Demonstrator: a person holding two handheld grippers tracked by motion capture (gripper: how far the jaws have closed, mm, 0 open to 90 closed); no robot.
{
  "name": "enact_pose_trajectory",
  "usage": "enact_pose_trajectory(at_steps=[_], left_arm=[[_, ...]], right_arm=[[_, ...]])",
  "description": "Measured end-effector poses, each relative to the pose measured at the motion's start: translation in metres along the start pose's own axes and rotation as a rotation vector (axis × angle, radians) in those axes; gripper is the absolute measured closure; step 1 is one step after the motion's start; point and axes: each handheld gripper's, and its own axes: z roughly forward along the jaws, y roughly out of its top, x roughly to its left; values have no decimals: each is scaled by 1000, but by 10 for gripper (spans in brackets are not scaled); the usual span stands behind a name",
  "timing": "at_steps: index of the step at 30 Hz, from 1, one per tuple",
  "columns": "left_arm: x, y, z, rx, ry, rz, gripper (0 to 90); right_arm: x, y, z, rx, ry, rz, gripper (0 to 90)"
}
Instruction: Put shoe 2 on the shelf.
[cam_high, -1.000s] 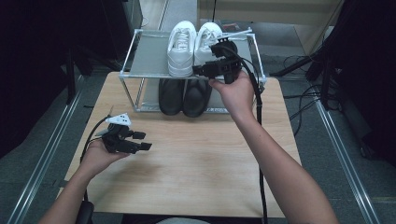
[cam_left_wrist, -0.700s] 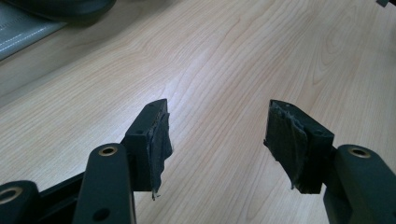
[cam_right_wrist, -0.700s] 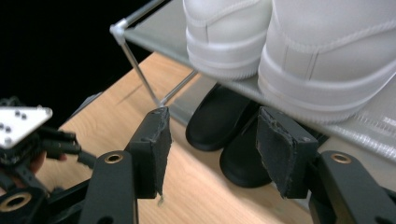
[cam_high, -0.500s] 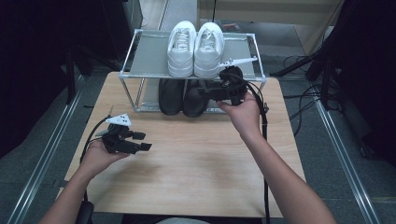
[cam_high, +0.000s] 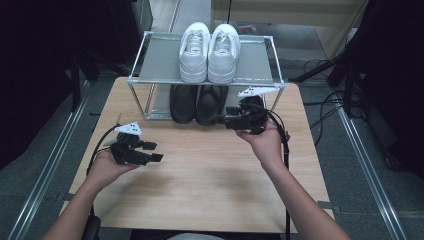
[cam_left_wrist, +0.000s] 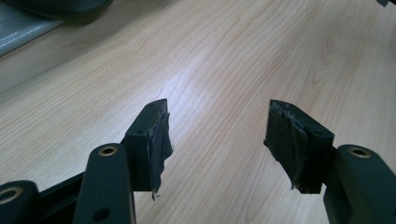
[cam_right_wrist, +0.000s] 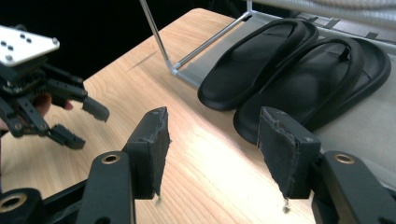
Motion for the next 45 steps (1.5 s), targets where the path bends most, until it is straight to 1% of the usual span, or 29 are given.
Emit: enact_pose_trajectory(at_steps=[3, 6, 9, 12, 15, 17, 21, 24, 25, 26, 27, 32, 34, 36, 37, 41, 43, 44, 45], left_arm=[[-1, 0, 1, 2, -1, -1, 401], [-1, 0, 1, 5, -1, -3, 401], [-1, 0, 1, 8, 0, -2, 401], [-1, 0, 2, 13, -6, 1, 398], [-2, -1, 4, 19, -6, -1, 396], [-2, -1, 4, 19, -3, 0, 395], [-3, -1, 5, 28, -2, 4, 394], [-3, -1, 6, 31, 0, 3, 394], [-3, -1, 6, 32, -1, 4, 393], [-3, -1, 6, 34, -1, 5, 393], [-3, -1, 6, 35, -2, 7, 393], [-3, 0, 7, 21, -19, 5, 384], [-4, 0, 7, 21, -19, 4, 380], [-4, 0, 8, 26, -21, 5, 377], [-4, 0, 9, 26, -24, 5, 376], [-4, 1, 11, 29, -29, 6, 374], [-5, 1, 14, 41, -29, 10, 373], [-6, 2, 16, 42, -25, 4, 371], [-7, 2, 17, 52, -19, 8, 369]], right_arm=[[-1, -13, -2, 6, -11, 3, 440], [-2, -24, -5, 8, -20, -20, 437], [-3, -35, -7, 18, -34, -53, 437], [-5, -47, -11, 21, -26, -34, 436], [-7, -57, -14, 28, -38, -9, 423], [-8, -65, -17, 30, -38, 10, 420], [-9, -80, -23, 29, -44, 19, 420], [-12, -91, -28, 24, -49, 41, 420], [-13, -94, -29, 24, -62, 50, 420], [-15, -96, -31, 19, -74, 46, 420], [-16, -99, -33, 16, -82, 43, 420], [-24, -107, -36, 21, -100, 60, 420], [-26, -110, -36, 23, -105, 66, 420], [-26, -112, -36, 33, -122, 53, 420], [-26, -113, -35, 36, -124, 54, 420], [-23, -113, -31, 23, -105, 54, 416], [-20, -113, -27, 29, -94, 36, 415], [-19, -112, -25, 32, -88, 26, 415], [-18, -113, -22, 40, -79, 18, 415]])
